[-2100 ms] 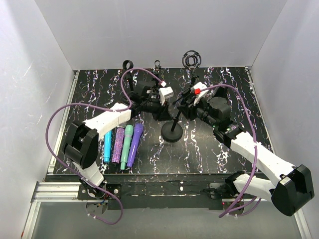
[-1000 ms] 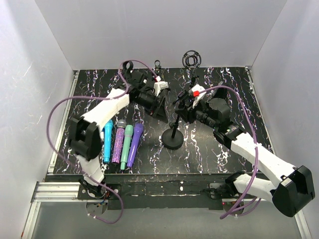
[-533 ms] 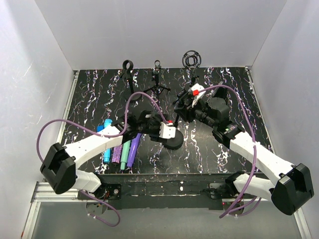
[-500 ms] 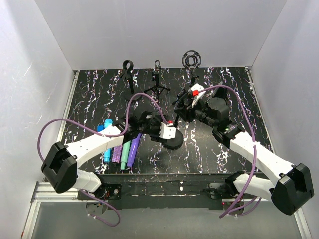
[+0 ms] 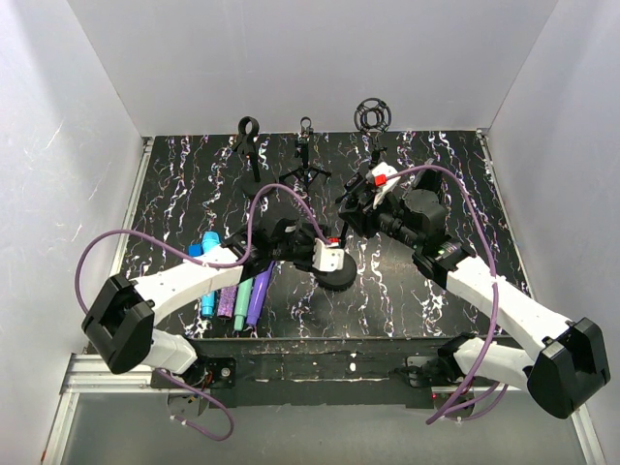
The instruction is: Remove the microphone from the stand
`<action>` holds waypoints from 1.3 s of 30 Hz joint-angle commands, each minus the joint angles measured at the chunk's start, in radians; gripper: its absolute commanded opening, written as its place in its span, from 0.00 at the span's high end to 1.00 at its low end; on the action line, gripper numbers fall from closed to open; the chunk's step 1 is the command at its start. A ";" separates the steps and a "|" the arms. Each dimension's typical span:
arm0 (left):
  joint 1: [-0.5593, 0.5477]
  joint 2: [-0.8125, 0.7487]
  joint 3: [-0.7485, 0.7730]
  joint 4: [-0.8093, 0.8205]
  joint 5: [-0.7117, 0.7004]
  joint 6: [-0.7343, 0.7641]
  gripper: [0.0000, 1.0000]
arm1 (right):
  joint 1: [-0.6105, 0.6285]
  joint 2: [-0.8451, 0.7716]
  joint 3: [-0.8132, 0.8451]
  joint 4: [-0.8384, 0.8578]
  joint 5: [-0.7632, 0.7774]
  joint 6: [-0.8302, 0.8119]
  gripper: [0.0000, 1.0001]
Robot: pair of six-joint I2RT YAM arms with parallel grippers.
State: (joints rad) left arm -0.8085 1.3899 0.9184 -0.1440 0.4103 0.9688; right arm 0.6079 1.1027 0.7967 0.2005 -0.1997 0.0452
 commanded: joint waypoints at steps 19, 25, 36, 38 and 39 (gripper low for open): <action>-0.031 0.143 0.161 -0.025 -0.103 -0.453 0.81 | -0.008 0.014 0.018 -0.078 0.062 -0.024 0.99; 0.066 0.144 0.224 -0.036 0.083 -0.818 1.00 | -0.010 0.010 0.021 -0.092 0.072 -0.028 0.99; 0.250 0.316 0.350 -0.091 0.573 -1.210 0.89 | -0.008 0.013 0.062 -0.081 0.065 -0.073 0.99; 0.252 0.311 0.361 -0.103 0.529 -1.191 0.67 | -0.008 0.022 0.075 -0.075 0.068 -0.082 0.99; 0.252 0.307 0.367 -0.108 0.501 -1.182 0.61 | -0.010 0.028 0.079 -0.072 0.071 -0.085 0.99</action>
State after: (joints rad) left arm -0.5701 1.7432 1.2148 -0.2592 0.8631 -0.1596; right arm 0.6044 1.1149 0.8185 0.1509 -0.1543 0.0170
